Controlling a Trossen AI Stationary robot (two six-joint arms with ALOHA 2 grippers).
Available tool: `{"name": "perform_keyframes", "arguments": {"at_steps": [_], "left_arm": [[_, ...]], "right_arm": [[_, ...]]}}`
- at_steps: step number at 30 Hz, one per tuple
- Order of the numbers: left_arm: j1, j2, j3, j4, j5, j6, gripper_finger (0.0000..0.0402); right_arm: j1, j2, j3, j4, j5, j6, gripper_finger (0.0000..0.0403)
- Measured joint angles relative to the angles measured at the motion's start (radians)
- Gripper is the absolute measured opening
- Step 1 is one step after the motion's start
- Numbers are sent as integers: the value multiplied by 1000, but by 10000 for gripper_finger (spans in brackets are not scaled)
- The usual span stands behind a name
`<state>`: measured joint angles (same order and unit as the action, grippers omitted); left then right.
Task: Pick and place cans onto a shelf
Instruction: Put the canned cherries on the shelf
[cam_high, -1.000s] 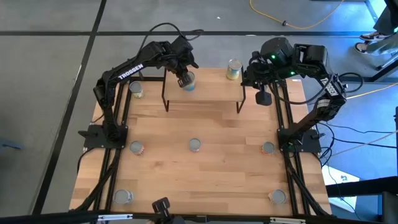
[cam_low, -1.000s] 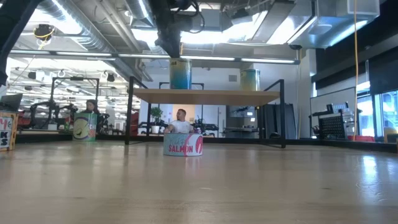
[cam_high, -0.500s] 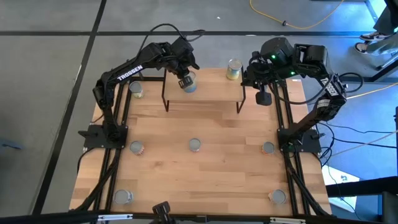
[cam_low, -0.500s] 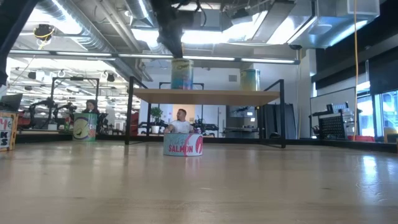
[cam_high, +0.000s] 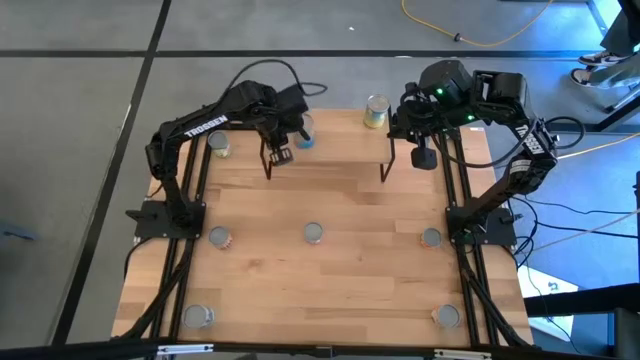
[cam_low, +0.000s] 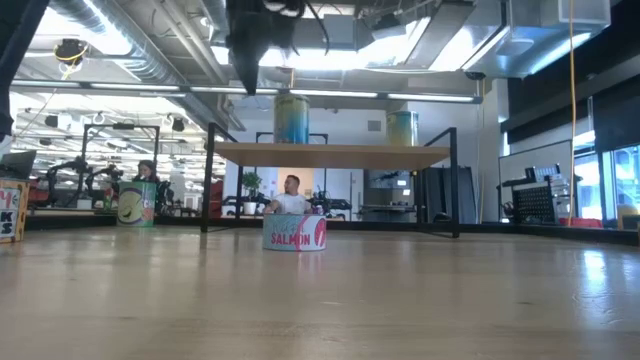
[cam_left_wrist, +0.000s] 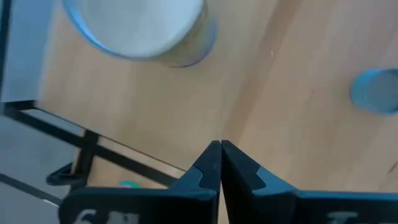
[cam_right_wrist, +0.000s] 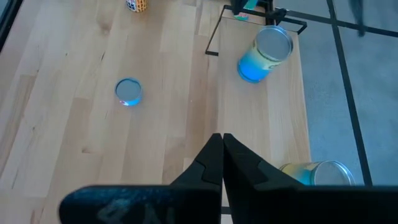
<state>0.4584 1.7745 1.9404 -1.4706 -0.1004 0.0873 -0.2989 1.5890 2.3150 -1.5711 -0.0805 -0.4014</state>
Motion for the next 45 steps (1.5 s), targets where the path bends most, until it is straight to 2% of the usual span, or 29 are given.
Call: {"name": "perform_keyframes", "arguments": {"at_steps": [5, 9, 16, 20, 32, 35, 40, 45], "left_arm": [[30, 7, -82, 64, -9, 28, 0], [57, 7, -135, 211, -16, 54, 0], [99, 6, -146, 243, -5, 74, 0], [99, 6, -146, 285, 49, 79, 0], [87, 6, -146, 444, 65, 171, 0], [86, 6, -146, 437, 65, 157, 0], [87, 6, -146, 318, 66, 152, 0], [86, 25, -146, 339, 67, 173, 0]], "right_arm": [[0, 0, 0, 0, 49, 2, 7], [0, 0, 0, 0, 108, 5, 7], [0, 0, 0, 0, 113, 6, 7], [0, 0, 0, 0, 113, 6, 7], [0, 0, 0, 0, 113, 7, 7], [0, 0, 0, 0, 113, 7, 7], [0, 0, 0, 0, 113, 7, 7], [0, 0, 0, 0, 114, 7, 7]]}}
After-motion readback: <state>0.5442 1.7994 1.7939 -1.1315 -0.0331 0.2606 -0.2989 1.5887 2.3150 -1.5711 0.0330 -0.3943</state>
